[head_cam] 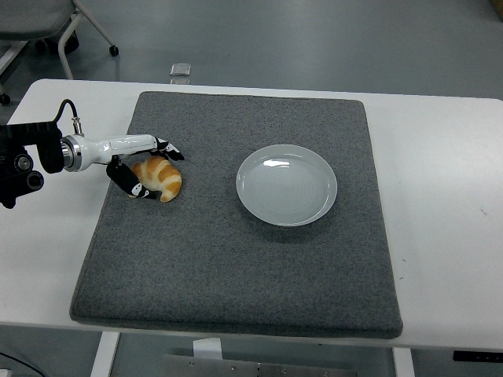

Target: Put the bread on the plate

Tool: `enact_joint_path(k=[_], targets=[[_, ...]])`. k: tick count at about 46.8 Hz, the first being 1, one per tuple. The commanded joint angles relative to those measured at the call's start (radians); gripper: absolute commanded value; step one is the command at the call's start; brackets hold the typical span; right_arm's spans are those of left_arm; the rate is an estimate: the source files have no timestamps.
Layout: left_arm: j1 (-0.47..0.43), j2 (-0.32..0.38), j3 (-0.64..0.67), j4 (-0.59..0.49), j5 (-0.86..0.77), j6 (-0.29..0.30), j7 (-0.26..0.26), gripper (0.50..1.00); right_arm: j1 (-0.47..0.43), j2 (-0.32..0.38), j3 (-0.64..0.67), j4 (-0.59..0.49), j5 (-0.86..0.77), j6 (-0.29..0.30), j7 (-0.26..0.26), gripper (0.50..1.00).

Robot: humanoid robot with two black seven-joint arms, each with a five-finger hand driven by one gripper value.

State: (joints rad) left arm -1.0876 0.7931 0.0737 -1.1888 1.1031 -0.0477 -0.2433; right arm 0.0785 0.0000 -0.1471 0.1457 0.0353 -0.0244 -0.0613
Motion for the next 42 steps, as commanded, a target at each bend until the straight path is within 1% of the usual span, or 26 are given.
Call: enact_joint_path(k=[1, 10, 15, 25, 31, 42], targets=[[0.001, -0.002, 0.0, 0.0, 0.009, 0.002, 0.001, 0.9, 0.0, 0.0, 0.0, 0.0, 0.0, 0.0, 0.0, 0.93], [0.0, -0.002, 0.0, 0.0, 0.037, 0.003, -0.001, 0.891, 0.0, 0.0, 0.0, 0.0, 0.0, 0.0, 0.0, 0.93], [0.001, -0.02, 0.0, 0.0, 0.06, 0.003, -0.001, 0.866, 0.0, 0.0, 0.0, 0.0, 0.0, 0.0, 0.0, 0.93], [0.001, -0.028, 0.0, 0.002, 0.077, 0.022, 0.001, 0.851, 0.0, 0.0, 0.0, 0.0, 0.0, 0.001, 0.0, 0.93], [0.001, -0.029, 0.0, 0.002, 0.083, 0.025, 0.001, 0.823, 0.0, 0.0, 0.0, 0.0, 0.0, 0.0, 0.0, 0.932], [0.001, -0.029, 0.001, 0.008, 0.084, 0.028, 0.001, 0.801, 0.0, 0.0, 0.0, 0.0, 0.0, 0.001, 0.0, 0.93]])
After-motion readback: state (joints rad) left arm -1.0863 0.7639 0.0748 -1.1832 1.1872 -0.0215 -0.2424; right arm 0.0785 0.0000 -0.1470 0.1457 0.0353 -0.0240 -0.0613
